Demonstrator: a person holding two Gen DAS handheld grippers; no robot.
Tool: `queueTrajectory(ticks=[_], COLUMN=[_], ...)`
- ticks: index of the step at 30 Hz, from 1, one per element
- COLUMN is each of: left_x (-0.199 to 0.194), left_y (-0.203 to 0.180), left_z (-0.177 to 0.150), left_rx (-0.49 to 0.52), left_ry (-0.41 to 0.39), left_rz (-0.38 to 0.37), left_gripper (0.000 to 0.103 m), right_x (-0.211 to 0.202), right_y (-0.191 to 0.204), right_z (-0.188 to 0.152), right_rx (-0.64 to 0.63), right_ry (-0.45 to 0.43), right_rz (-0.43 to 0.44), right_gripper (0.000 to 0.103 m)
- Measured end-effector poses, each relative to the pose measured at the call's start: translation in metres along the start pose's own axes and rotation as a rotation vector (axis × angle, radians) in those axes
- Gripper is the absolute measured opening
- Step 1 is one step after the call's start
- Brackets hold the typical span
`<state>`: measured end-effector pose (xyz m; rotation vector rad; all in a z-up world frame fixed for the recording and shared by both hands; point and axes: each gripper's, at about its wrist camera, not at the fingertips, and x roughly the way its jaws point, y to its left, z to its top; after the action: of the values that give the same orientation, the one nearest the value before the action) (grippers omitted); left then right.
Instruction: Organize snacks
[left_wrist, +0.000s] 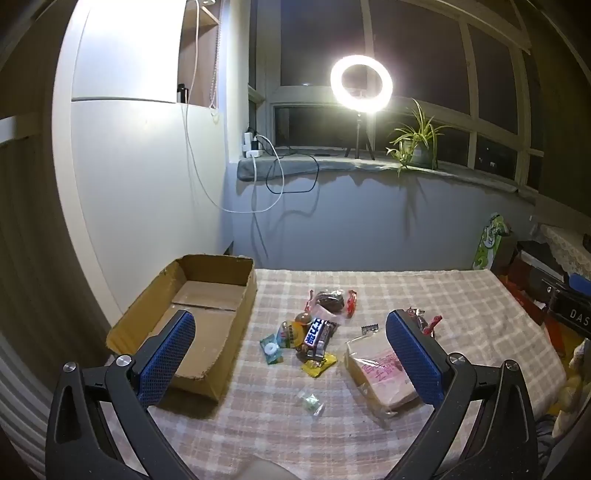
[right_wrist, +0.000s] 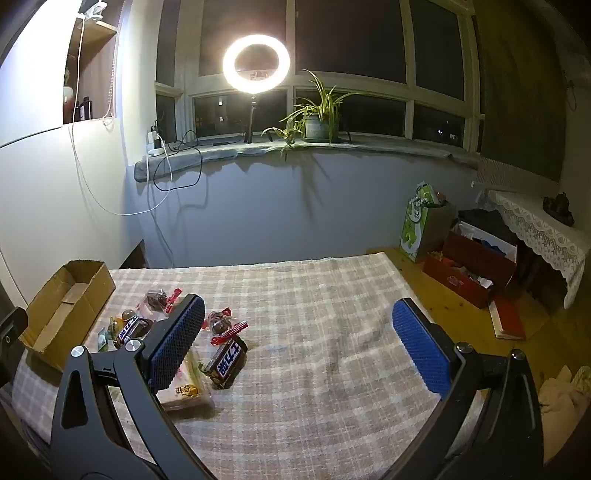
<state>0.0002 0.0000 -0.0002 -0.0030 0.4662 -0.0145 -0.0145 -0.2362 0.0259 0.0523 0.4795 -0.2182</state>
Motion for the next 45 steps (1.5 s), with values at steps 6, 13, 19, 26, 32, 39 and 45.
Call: queueTrajectory(ticks=[6, 13, 19, 26, 32, 39, 45], left_x=[-0.001, 0.002, 0.002, -0.003, -0.003, -0.004, -0.005], left_y=[-0.010, 0.000, -0.001, -0.002, -0.002, -0.003, -0.003], left_z=[-0.003, 0.000, 0.001, 0.003, 0.003, 0.003, 0.004], left_rx=[0.029, -0.003, -0.008, -0.005, -0.005, -0.006, -0.013], left_ry=[0.006, 0.011, 0.013, 0.005, 0.006, 0.005, 0.002], left_rz=[0.015, -0.001, -0.009, -0.013, -0.016, -0.018, -0.013], left_gripper=[0.102, 0.102, 0.102, 0.102, 0.102, 0.102, 0.102], right_x=[0.001, 0.002, 0.003, 0.002, 0.001, 0.000, 0.001], right_y=[0.000, -0.001, -0.002, -0.001, 0.000, 0.000, 0.001], right_z=[0.000, 0.001, 0.001, 0.001, 0.001, 0.000, 0.000], right_rx=[-0.006, -0.009, -0.010, -0.010, -0.010, -0.012, -0.012], right_ry=[0.006, 0.005, 0.004, 0.002, 0.002, 0.001, 0.002], right_rz=[-0.003, -0.004, -0.004, -0.003, -0.004, -0.002, -0.002], right_gripper=[0.103, 0.103, 0.103, 0.103, 0.103, 0.103, 0.103])
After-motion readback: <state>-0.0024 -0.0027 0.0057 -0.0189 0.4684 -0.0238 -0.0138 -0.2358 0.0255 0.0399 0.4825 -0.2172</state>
